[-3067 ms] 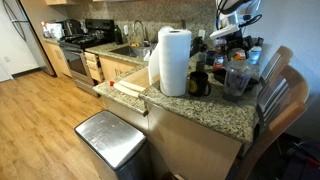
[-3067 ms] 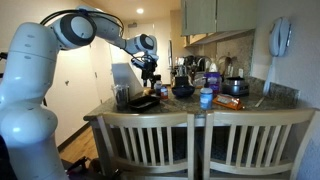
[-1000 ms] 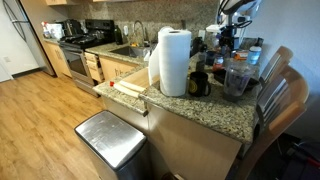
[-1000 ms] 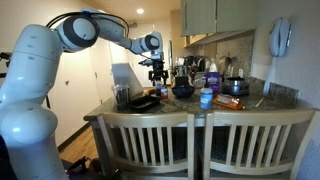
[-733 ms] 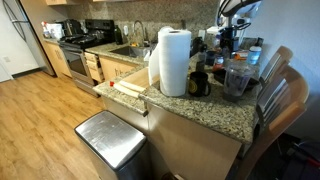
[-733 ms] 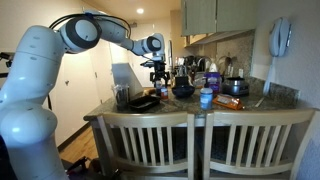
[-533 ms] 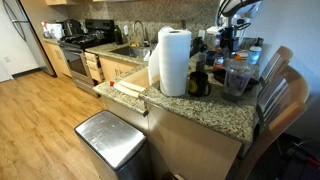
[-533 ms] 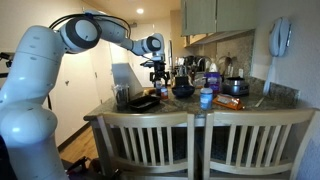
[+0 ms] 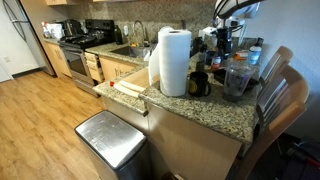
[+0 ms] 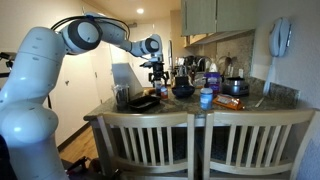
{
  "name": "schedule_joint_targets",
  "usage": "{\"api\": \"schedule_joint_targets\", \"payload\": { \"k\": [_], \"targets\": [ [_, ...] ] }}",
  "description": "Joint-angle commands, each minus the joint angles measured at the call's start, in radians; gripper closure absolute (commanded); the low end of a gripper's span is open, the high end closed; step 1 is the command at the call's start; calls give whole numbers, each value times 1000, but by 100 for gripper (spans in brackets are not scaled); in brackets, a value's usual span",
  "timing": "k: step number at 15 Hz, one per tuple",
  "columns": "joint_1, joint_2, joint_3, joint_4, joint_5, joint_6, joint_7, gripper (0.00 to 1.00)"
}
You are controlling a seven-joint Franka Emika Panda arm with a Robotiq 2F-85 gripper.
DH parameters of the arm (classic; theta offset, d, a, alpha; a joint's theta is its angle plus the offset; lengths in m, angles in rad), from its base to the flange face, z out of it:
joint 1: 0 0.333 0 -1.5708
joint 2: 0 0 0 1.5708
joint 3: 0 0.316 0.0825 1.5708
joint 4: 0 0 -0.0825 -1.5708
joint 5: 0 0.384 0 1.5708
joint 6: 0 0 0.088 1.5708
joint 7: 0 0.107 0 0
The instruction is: Take the bottle and put it in the cup
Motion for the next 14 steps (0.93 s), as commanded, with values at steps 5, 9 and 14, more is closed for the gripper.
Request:
{"api": "schedule_joint_targets", "payload": {
  "k": [5,9,14],
  "targets": [
    [14,13,-22,32,-63,12,64,0],
    [10,1,-17,35,-138,19,121,0],
    [11,1,-17,39,-144,19,128,0]
  ]
}}
